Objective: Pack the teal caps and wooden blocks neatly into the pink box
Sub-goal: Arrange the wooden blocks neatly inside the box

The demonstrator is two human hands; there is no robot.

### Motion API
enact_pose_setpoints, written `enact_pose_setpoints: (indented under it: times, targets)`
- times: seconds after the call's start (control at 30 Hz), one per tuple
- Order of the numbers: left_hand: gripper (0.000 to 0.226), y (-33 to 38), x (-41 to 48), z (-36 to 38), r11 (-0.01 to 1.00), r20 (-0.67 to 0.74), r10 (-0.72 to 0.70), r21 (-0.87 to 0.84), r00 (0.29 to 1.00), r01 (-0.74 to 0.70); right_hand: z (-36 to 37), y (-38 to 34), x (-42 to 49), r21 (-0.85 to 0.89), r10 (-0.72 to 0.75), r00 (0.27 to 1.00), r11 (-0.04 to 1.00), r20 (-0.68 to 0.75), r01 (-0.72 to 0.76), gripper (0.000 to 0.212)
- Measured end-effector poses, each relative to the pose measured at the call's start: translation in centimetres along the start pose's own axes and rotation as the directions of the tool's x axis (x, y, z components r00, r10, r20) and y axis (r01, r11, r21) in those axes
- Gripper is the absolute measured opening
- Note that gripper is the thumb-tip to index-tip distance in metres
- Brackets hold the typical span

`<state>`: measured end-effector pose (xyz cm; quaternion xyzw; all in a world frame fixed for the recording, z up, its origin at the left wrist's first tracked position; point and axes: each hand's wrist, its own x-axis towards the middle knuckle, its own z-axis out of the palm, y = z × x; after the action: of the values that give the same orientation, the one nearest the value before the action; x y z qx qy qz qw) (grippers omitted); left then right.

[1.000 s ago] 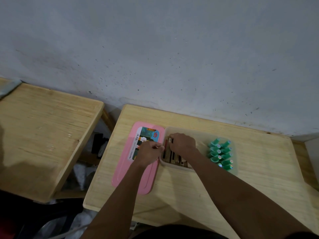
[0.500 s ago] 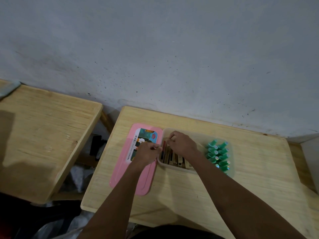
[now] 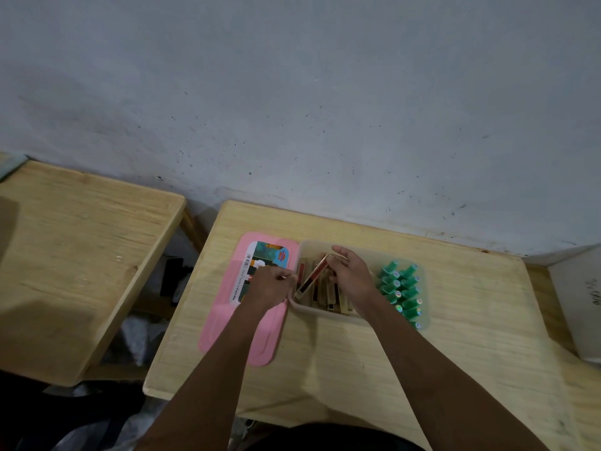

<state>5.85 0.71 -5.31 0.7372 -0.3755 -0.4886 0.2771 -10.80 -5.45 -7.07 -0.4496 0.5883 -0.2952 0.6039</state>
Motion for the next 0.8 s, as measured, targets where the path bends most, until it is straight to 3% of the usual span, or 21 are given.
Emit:
enact_pose_setpoints:
  times: [0.1, 0.37, 0.8]
  targets:
    - [0.029, 0.1, -0.1, 0.1, 1.0, -0.005, 0.001, -0.006, 1.0, -0.001, -0.2, 0.0, -0.1, 0.012, 0.0, 1.0, 1.0, -0.006, 0.0, 0.034]
    - [0.031, 0.0, -0.3, 0.2, 0.999, -0.019, 0.01, 0.037, 1.0, -0.01, 1.1, -1.0, 1.5, -0.357, -0.154, 0.988, 0.923, 0.003, 0.145, 0.031]
    - [0.032, -0.3, -0.4, 0.3, 0.997, -0.051, 0.035, 0.077, 0.998, -0.031, 3.8, 0.7, 2.2, -0.582, -0.235, 0.971, 0.785, 0.038, 0.213, 0.021]
